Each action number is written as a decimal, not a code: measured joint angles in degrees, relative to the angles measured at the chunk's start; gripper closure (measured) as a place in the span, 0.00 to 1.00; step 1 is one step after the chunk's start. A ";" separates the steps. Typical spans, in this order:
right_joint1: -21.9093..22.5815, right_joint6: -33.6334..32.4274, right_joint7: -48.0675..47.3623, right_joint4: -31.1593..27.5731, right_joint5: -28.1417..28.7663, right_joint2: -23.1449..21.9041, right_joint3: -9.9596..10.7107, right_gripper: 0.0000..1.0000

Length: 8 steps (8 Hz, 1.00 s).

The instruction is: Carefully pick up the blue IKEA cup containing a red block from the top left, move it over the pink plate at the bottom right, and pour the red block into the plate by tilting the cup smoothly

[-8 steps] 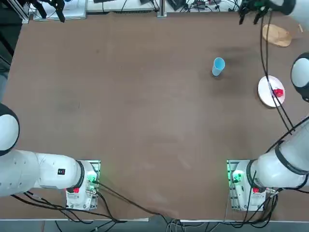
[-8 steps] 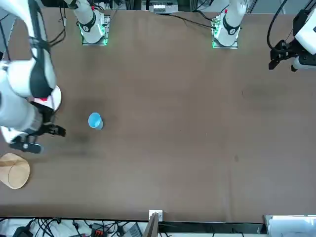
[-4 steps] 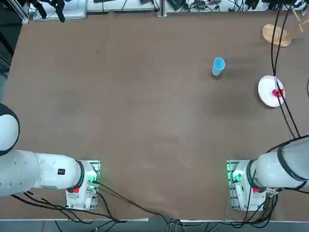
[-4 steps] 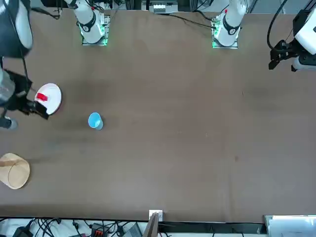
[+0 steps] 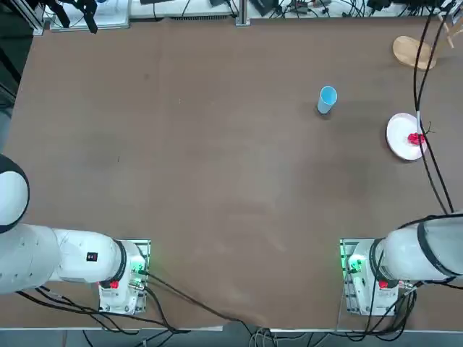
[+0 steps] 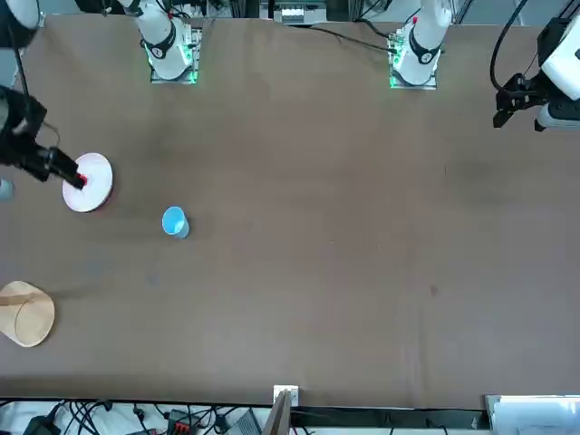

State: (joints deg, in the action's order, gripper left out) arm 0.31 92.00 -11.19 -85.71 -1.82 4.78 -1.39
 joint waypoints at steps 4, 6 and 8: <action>-0.04 -1.33 0.00 -1.12 0.12 -1.40 1.43 0.00; -0.07 -1.34 0.01 -1.37 0.16 -1.40 3.03 0.00; -0.06 -1.34 0.01 -1.37 0.21 -1.40 3.13 0.00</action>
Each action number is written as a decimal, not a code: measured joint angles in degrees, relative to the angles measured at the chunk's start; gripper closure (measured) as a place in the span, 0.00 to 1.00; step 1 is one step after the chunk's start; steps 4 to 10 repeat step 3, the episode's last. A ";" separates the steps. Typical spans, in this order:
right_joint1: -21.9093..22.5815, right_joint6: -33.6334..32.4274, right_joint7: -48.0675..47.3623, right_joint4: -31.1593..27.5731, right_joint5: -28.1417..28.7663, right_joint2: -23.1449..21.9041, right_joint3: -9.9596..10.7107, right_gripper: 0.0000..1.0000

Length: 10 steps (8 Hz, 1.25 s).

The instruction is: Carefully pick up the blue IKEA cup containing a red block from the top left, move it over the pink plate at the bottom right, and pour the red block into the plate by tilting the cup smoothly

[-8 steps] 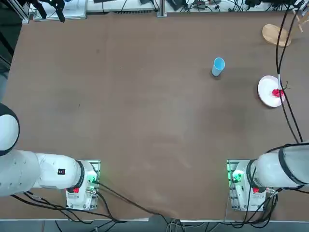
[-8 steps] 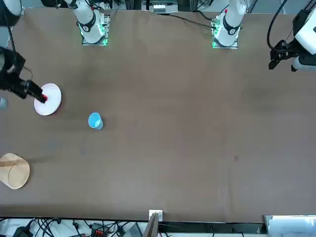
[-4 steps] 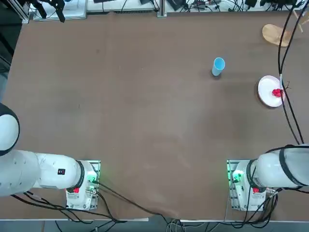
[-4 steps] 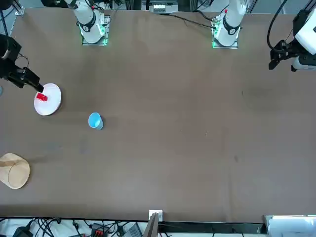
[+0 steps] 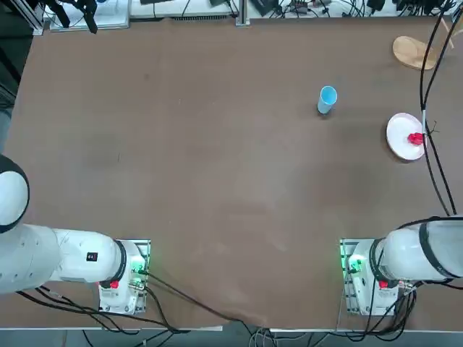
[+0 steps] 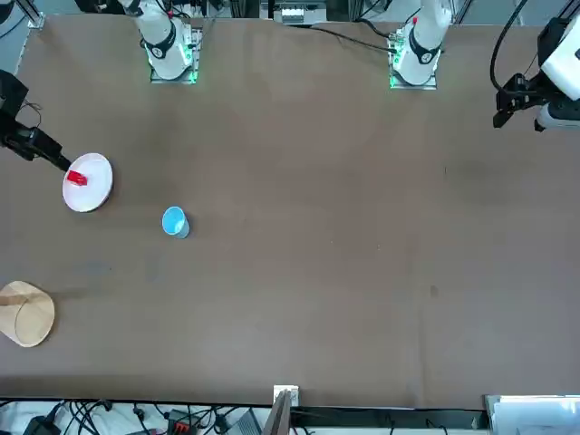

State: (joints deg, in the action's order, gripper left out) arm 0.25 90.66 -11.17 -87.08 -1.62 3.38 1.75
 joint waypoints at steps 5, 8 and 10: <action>0.02 0.00 0.00 0.00 0.04 -0.01 -0.02 0.00; 0.02 0.00 0.00 0.00 0.04 -0.01 -0.02 0.00; 0.02 0.00 0.00 0.00 0.04 -0.01 -0.02 0.00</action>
